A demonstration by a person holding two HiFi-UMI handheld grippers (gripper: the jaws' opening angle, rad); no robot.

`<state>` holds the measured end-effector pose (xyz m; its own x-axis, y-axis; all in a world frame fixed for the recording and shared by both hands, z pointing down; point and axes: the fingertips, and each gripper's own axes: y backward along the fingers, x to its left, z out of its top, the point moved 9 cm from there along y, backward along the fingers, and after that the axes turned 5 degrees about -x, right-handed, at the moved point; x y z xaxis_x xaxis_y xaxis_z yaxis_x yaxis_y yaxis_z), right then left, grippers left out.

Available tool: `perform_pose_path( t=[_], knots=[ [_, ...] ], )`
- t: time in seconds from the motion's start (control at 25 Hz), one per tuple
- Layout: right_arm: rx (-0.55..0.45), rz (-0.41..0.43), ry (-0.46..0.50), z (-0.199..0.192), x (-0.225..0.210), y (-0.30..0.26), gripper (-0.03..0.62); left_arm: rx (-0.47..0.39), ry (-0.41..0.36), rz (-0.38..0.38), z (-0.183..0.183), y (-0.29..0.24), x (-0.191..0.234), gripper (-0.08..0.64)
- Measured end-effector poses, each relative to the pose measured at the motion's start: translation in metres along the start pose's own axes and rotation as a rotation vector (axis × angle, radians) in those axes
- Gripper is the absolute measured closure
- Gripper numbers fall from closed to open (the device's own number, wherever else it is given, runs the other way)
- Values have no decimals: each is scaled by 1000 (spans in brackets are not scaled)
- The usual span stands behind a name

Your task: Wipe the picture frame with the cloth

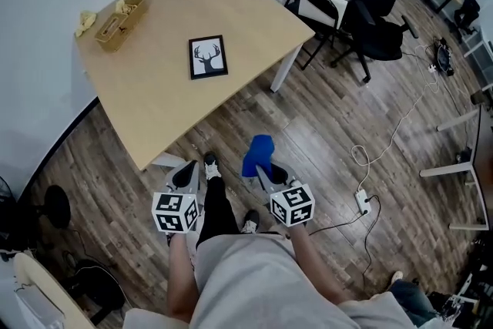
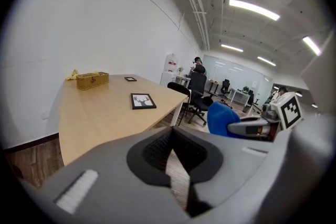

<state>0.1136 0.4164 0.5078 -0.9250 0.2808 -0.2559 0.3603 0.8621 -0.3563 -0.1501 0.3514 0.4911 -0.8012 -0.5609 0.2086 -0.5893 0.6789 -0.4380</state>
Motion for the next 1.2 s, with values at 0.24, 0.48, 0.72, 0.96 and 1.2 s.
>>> perform_pose_path(
  t=[0.24, 0.48, 0.72, 0.96, 1.2],
  knots=[
    [13, -41, -1, 44, -29, -86, 535, -16, 11, -27, 49, -66, 61, 508],
    [10, -75, -10, 91, -37, -169, 535, -19, -6, -68, 109, -124, 125, 508],
    [44, -98, -13, 116, -37, -229, 535, -19, -15, -116, 145, -172, 175, 508],
    [71, -138, -9, 134, -41, -263, 535, -23, -3, -159, 166, -206, 206, 508],
    [81, -148, 10, 147, -45, -293, 535, -35, 27, -178, 173, -225, 228, 508]
  ],
)
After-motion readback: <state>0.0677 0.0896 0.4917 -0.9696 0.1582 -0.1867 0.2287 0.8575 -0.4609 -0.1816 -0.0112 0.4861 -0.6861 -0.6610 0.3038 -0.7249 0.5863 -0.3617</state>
